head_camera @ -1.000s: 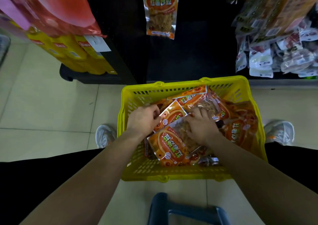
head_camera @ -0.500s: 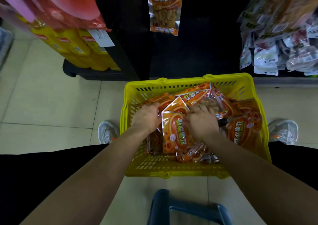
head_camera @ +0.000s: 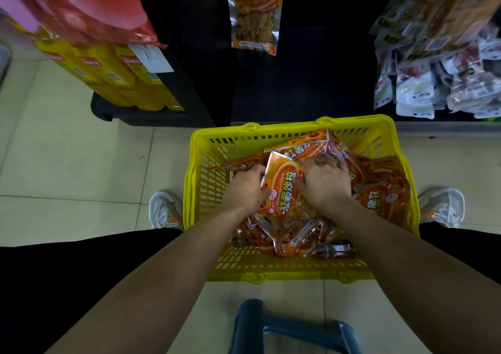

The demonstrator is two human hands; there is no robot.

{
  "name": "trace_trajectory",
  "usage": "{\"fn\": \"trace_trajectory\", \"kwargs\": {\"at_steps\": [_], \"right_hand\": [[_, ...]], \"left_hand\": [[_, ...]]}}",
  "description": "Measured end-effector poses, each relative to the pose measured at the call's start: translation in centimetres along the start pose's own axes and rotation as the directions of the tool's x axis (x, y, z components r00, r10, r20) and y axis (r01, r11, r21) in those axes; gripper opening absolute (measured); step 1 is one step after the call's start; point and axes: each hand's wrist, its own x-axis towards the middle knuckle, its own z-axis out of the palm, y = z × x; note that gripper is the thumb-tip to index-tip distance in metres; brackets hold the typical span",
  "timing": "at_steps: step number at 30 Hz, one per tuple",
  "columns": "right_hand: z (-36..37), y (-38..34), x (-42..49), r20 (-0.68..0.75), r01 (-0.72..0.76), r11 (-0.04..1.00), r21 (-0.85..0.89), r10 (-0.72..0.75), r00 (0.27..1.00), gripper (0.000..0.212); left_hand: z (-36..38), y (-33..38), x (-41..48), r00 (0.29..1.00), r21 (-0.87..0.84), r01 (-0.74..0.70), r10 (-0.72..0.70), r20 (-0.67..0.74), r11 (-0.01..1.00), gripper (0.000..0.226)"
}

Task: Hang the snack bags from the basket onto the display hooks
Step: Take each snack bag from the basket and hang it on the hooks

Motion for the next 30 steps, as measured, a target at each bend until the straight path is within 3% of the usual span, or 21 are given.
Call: {"fn": "trace_trajectory", "kwargs": {"at_steps": [6, 8, 12, 18, 22, 27, 30], "right_hand": [[-4.2, -0.4, 0.5, 0.055, 0.14, 0.936, 0.324, -0.166, 0.985, 0.088], [-7.1, -0.8, 0.5, 0.07, 0.18, 0.93, 0.321, -0.213, 0.975, 0.079], [-13.3, -1.1, -0.3, 0.025, 0.29, 0.903, 0.317, -0.313, 0.949, 0.028], [-22.3, -0.9, -3.5, -0.103, 0.344, 0.868, 0.359, -0.329, 0.939, 0.022], [-25.9, 0.2, -5.3, -0.214, 0.364, 0.818, 0.446, -0.297, 0.931, 0.024], [-26.2, 1.0, -6.2, -0.211, 0.322, 0.733, 0.599, -0.244, 0.947, 0.015], [-26.8, 1.1, -5.7, -0.221, 0.317, 0.725, 0.612, -0.228, 0.948, 0.019]], "left_hand": [[-2.6, 1.7, -0.8, 0.996, -0.022, -0.088, 0.087, -0.031, 0.996, 0.015], [-4.5, 2.5, -1.7, 0.988, 0.019, -0.144, 0.145, -0.047, 0.989, 0.012], [-8.9, 4.0, -4.1, 0.98, -0.014, -0.181, 0.18, -0.085, 0.983, 0.016], [-17.0, 7.2, -8.1, 0.929, -0.06, -0.338, 0.323, -0.181, 0.939, 0.021], [-20.4, 8.3, -9.8, 0.899, 0.01, -0.39, 0.383, -0.21, 0.921, 0.024], [-20.4, 8.6, -10.4, 0.872, -0.171, -0.432, 0.361, -0.331, 0.886, 0.007], [-20.6, 9.5, -9.9, 0.855, -0.222, -0.45, 0.346, -0.386, 0.865, 0.009]]}}
